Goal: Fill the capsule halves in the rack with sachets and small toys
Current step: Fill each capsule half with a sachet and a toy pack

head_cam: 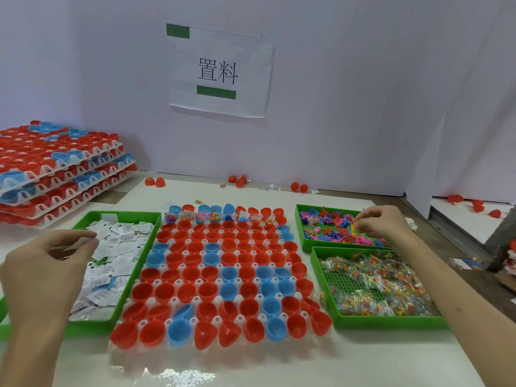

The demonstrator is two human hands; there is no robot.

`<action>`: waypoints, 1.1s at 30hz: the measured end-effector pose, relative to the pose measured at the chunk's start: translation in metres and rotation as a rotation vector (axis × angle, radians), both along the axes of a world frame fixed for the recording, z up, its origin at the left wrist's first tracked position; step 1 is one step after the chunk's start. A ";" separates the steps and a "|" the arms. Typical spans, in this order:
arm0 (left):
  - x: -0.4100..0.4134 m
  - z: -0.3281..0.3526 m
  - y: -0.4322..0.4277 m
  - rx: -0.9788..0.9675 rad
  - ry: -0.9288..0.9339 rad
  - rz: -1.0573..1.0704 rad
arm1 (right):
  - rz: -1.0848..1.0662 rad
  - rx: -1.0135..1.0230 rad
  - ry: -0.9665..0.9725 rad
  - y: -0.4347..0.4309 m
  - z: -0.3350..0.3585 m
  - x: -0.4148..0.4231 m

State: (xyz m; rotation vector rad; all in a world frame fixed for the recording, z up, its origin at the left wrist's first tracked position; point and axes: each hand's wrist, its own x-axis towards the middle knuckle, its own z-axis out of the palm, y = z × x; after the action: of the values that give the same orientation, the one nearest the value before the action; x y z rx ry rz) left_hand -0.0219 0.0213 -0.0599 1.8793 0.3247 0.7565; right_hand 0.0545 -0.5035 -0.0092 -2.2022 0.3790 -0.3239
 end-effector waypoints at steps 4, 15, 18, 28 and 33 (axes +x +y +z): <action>0.002 0.000 0.005 0.059 0.040 0.005 | 0.013 0.038 -0.020 0.000 0.000 0.000; -0.055 0.060 -0.152 -0.440 -0.193 -0.275 | 0.455 0.725 -0.495 0.135 0.067 -0.096; -0.069 0.069 -0.193 -0.611 -0.214 -0.471 | 0.501 0.713 -0.491 0.171 0.057 -0.133; -0.090 0.073 -0.222 -0.942 -0.213 -0.569 | 0.369 0.684 -0.605 0.189 0.047 -0.172; -0.090 0.074 -0.220 -0.959 -0.199 -0.594 | 0.398 0.518 -0.526 0.190 0.042 -0.169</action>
State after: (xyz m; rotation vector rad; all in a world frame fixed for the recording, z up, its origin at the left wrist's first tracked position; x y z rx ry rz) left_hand -0.1120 -0.1992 0.0141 0.8949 -0.0254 0.2730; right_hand -0.1145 -0.3139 0.0325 -1.5601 -0.2433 -0.5015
